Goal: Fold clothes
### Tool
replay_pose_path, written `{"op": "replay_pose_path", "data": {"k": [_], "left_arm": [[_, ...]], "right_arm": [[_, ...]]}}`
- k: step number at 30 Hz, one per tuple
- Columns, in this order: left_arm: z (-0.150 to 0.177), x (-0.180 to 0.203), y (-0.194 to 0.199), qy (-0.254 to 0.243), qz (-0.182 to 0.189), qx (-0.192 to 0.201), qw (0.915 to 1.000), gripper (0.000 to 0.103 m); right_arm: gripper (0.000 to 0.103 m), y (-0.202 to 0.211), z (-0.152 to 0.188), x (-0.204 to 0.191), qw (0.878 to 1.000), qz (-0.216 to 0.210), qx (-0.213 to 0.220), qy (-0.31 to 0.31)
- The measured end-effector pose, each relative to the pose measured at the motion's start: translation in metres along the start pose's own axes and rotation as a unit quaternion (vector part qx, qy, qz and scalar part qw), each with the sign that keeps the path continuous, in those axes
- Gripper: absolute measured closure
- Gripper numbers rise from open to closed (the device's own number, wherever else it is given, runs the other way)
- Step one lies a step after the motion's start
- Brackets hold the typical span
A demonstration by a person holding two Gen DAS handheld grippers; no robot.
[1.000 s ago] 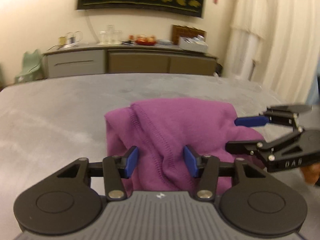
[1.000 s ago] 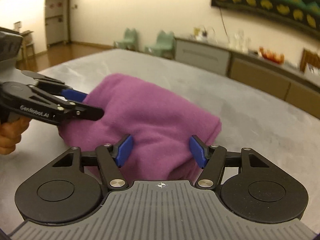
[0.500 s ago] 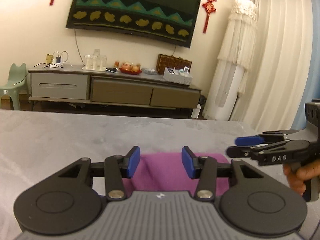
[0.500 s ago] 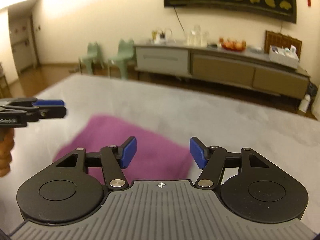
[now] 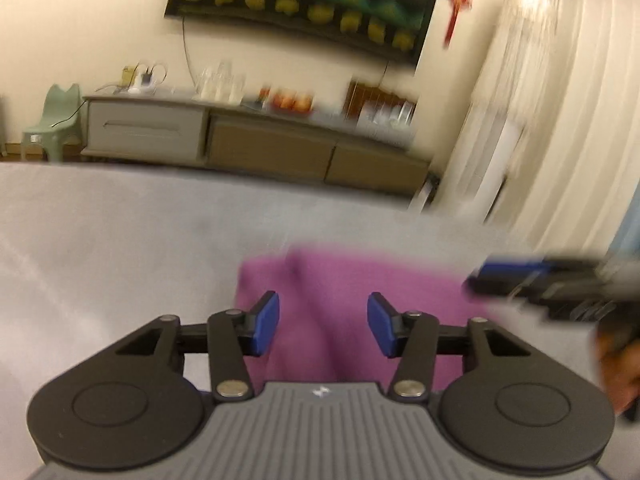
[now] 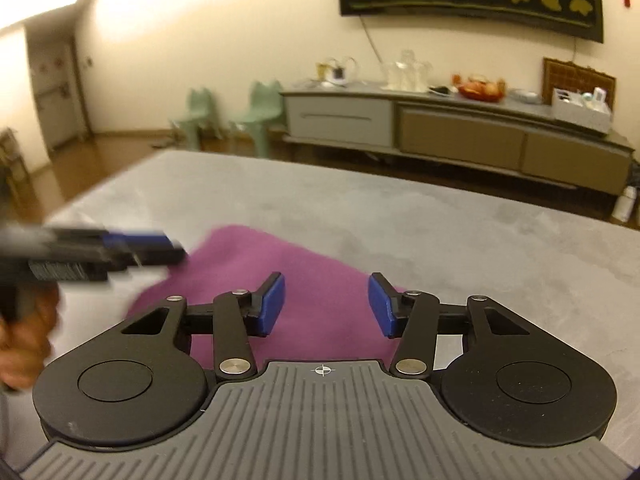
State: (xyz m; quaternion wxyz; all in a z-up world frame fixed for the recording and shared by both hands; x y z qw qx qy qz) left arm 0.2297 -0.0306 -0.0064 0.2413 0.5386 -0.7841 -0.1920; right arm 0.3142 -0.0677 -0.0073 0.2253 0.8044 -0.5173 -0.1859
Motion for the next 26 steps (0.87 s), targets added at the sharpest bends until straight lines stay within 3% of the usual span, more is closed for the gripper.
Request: {"op": "replay_pose_path", "data": {"k": [2,5,6,8,9,11,15,21,26], "left_arm": [[0.012,-0.006,-0.007,0.014,-0.018,-0.009,0.9997,0.030],[0.013,-0.011,0.011,0.062,-0.030,-0.007,0.9976,0.028],[0.013,-0.008,0.020,0.056,-0.037,-0.008,0.9977,0.026],[0.014,0.000,0.035,0.035,-0.056,-0.017,0.9977,0.016],[0.015,0.004,0.044,0.032,-0.062,-0.022,0.9973,0.012],[0.017,0.010,0.060,0.039,-0.063,-0.027,0.9969,0.012],[0.017,0.027,0.086,0.040,-0.069,-0.025,0.9965,0.000],[0.020,0.055,0.103,0.005,-0.083,-0.018,0.9963,0.000],[0.030,0.070,0.107,0.039,-0.046,0.000,0.9982,0.000]], "right_arm": [[0.039,-0.008,0.023,-0.012,0.999,-0.002,-0.032,0.022],[0.031,-0.011,0.036,-0.020,0.998,0.036,-0.017,0.049],[0.028,-0.002,0.031,-0.021,0.998,0.039,-0.020,0.035],[0.010,0.026,0.020,-0.024,1.000,0.030,-0.006,0.001],[0.007,0.040,0.019,-0.027,1.000,0.025,0.006,-0.003],[0.007,0.064,0.021,-0.035,1.000,0.024,0.016,-0.001],[0.005,0.090,0.034,-0.039,0.999,0.028,0.022,-0.007],[0.004,0.113,0.068,-0.025,0.998,0.059,0.003,-0.036],[0.004,0.124,0.080,-0.021,0.997,0.065,0.003,-0.050]]}}
Point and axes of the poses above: each gripper's, at about its wrist camera, not at the fingertips, and y roughly against the way its jaws point, x to its right, z to its underside, the point moved 7 cm from there along -y, roughly the way its jaws point, and after that the axes turned 1 degree about x, right-handed, at the moved point
